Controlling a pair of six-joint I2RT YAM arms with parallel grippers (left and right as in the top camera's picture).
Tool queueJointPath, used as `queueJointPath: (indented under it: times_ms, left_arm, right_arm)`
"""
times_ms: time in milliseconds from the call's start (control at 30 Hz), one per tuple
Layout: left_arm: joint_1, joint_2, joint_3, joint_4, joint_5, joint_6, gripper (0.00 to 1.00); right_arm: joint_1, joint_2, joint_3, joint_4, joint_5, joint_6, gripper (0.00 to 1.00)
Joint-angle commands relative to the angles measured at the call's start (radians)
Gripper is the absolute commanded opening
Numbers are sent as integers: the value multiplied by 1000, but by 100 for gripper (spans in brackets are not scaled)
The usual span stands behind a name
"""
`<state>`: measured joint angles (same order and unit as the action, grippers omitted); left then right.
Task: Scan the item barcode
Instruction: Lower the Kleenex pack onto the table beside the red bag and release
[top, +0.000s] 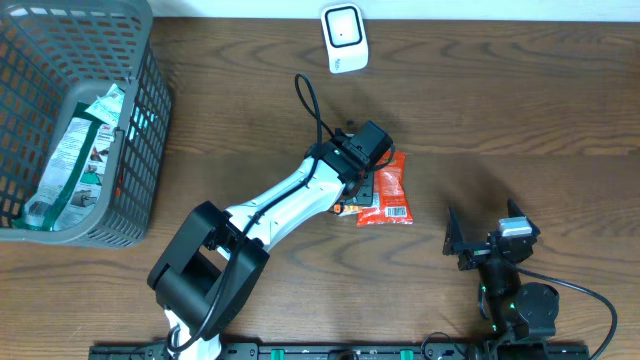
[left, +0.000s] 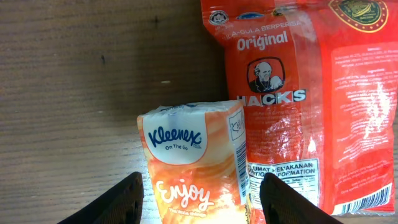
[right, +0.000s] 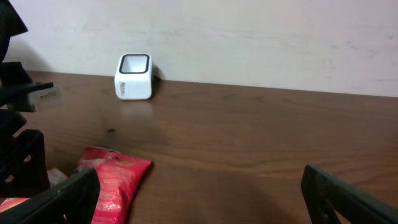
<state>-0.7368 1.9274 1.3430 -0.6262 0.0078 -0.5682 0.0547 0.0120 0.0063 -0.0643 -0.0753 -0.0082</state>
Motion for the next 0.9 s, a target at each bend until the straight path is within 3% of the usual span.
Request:
queueJointPath:
  times_ms: [0, 700, 867]
  left_arm:
    - [0, 16, -11, 1, -17, 7, 61]
    - [-12, 21, -18, 30, -23, 6, 52]
    - [-31, 37, -18, 34, -99, -19, 52]
  right_arm:
    - [-11, -5, -1, -3, -5, -5, 99]
    - [-11, -5, -1, -3, -5, -5, 99]
    - [-11, -5, -1, -3, -4, -5, 99]
